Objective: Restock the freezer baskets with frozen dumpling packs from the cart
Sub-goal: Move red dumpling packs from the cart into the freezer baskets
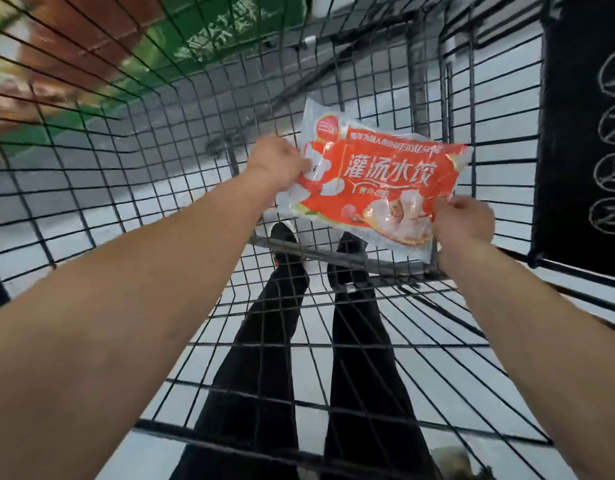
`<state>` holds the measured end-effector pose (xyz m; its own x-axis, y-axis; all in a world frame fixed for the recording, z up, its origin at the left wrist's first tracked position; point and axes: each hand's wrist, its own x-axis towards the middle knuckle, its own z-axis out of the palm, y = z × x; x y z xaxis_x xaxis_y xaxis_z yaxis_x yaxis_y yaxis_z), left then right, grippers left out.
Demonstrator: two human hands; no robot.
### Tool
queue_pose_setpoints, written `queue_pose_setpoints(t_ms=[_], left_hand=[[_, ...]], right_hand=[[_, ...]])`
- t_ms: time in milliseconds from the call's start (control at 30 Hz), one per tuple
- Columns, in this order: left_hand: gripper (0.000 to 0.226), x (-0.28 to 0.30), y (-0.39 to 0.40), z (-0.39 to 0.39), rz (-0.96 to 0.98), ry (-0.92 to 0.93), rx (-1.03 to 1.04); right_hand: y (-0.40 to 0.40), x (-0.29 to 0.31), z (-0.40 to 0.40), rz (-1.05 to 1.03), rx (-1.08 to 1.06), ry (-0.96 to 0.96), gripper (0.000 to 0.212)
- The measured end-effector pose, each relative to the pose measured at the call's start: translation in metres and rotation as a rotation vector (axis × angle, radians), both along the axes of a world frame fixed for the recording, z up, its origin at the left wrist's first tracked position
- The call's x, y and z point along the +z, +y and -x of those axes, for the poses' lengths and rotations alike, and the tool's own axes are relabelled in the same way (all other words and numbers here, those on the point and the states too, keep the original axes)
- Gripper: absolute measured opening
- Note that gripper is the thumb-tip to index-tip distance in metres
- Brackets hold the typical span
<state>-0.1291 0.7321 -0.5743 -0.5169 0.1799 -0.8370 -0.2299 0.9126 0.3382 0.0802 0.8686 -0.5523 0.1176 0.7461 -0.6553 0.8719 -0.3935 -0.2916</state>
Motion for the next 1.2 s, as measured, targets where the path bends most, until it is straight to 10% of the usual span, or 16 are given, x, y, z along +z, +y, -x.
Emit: queue_pose_setpoints(t_ms=[633,1200], left_hand=[[0.024,0.279,-0.180,-0.013,-0.533,-0.138,0.798],[0.016,0.419,-0.293,-0.107,-0.579,0.332,0.763]], right_hand=[[-0.072,0.263,0.040,0.000,0.148,0.400,0.027],[-0.154,0.404,0.002,0.035,0.448,0.637,0.015]])
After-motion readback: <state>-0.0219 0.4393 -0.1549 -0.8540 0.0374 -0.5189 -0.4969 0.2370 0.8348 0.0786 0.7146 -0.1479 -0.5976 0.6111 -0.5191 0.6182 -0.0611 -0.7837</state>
